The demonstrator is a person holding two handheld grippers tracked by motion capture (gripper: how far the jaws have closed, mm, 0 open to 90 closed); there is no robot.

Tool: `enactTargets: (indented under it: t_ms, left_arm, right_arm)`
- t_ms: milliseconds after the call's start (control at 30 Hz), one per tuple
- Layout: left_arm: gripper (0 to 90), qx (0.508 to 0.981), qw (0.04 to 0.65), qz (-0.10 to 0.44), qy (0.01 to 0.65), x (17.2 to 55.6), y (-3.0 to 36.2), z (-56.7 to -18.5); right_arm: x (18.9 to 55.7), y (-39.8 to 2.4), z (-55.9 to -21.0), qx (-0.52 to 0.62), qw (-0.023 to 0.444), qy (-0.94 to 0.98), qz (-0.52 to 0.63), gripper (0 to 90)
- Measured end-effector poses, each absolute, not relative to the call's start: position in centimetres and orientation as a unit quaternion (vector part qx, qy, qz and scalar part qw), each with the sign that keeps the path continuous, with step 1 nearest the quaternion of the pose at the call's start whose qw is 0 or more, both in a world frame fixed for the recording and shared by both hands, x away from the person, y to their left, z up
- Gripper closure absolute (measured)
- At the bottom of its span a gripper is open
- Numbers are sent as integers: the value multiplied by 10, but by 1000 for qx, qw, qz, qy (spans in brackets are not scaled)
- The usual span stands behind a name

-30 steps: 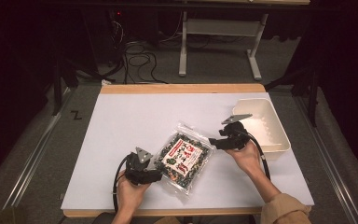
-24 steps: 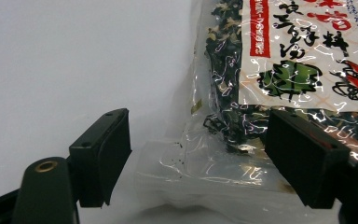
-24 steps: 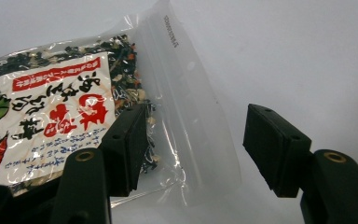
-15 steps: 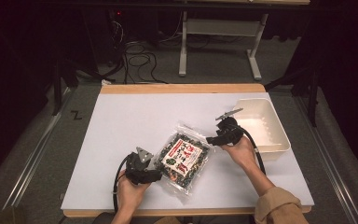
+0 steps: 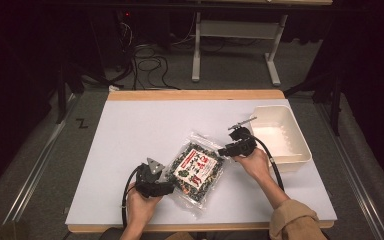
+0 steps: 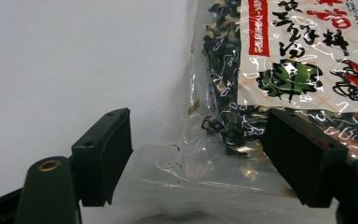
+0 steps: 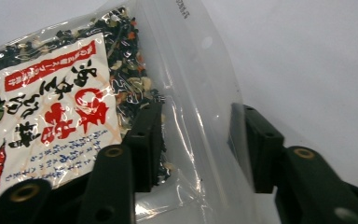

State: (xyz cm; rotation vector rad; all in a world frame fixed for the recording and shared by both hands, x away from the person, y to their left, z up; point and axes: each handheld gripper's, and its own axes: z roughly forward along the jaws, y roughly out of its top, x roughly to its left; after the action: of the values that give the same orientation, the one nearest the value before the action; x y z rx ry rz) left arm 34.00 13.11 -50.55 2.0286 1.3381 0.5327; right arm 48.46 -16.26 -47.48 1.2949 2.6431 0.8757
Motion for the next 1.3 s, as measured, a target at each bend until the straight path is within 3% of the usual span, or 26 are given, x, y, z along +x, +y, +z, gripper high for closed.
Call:
enactTargets:
  t_ms: [267, 600, 933, 1300]
  left_arm:
    - [250, 777, 318, 198, 506, 341, 130, -508]
    - [245, 776, 324, 185, 508, 343, 132, -509]
    - [237, 763, 345, 190, 512, 341, 136, -505]
    - [224, 772, 328, 184, 512, 342, 135, -508]
  right_arm:
    - [483, -166, -473, 406, 43, 867, 286, 887]
    - [479, -164, -469, 389, 52, 874, 288, 900]
    - [471, -175, -428, 369, 88, 867, 324, 900]
    - [466, -180, -379, 351, 153, 863, 330, 900]
